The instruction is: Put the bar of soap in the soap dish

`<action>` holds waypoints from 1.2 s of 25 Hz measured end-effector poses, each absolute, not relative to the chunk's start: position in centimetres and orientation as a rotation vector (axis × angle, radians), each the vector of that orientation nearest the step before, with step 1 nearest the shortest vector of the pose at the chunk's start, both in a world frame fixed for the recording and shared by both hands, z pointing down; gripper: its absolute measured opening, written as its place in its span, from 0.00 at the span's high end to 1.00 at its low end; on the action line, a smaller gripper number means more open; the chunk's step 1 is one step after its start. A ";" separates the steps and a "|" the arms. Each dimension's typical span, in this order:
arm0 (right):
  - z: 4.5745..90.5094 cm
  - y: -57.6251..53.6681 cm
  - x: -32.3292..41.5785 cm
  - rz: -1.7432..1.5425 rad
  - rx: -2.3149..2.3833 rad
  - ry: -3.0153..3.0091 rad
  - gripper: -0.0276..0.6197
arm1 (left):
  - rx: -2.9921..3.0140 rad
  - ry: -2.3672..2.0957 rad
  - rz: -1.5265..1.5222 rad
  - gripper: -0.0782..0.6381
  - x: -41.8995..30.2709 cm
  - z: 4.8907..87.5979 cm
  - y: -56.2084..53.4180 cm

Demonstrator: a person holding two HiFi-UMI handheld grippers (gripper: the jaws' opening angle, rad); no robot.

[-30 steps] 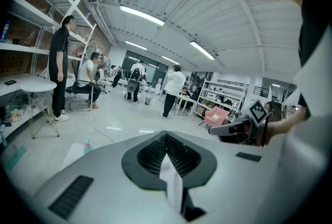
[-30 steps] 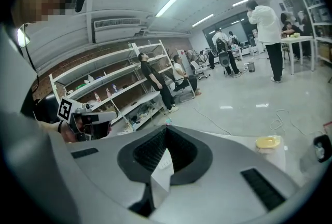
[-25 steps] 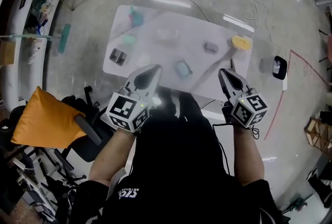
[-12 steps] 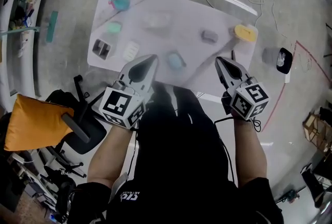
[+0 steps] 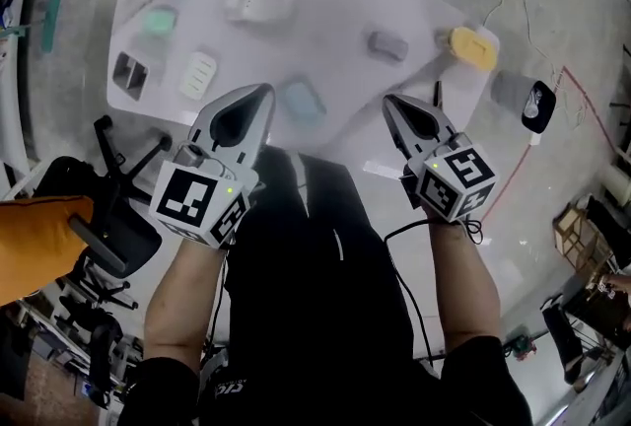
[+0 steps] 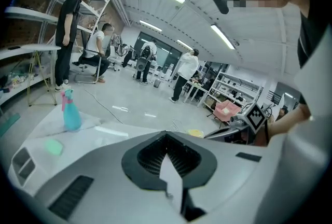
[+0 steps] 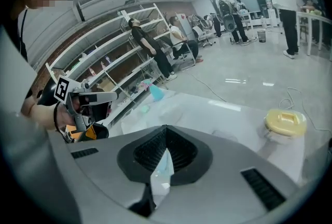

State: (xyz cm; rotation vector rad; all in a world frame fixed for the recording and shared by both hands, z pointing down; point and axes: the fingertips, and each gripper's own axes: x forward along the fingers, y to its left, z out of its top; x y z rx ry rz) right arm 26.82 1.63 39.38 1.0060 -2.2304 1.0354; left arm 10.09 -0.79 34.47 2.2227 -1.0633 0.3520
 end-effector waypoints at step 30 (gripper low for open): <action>57.4 -5.6 33.0 0.643 0.733 -1.881 0.76 | 2.054 -1.113 0.370 0.88 8.8 49.6 -0.8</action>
